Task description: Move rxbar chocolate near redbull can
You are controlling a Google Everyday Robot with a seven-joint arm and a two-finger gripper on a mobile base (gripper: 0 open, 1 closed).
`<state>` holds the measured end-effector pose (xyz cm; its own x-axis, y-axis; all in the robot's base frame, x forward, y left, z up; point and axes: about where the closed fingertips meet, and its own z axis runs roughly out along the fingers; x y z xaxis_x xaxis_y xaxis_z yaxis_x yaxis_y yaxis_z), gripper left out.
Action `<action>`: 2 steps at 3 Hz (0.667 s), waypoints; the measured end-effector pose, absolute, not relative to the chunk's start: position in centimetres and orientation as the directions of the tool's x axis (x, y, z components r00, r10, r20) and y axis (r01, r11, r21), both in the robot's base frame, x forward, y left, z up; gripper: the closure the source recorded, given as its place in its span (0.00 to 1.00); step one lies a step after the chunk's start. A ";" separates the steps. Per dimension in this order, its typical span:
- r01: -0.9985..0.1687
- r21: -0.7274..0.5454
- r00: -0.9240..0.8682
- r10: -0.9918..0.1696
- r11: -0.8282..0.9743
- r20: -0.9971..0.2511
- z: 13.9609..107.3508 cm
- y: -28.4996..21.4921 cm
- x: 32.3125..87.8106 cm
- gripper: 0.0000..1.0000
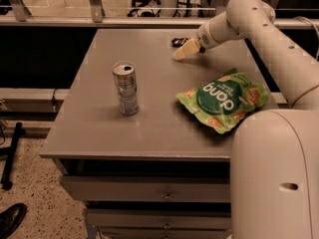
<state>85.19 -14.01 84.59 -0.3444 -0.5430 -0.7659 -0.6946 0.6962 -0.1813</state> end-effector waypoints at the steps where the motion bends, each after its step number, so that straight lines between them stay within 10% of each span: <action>1: -0.677 -0.152 -0.366 -0.509 0.720 -0.779 84.4 -14.8 85.7 0.38; 2: -0.675 -0.130 -0.367 -0.485 0.726 -0.794 84.8 -15.1 85.6 0.61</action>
Offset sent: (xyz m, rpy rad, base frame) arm 0.0000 -0.0197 0.0168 0.1014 -0.0024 -0.0328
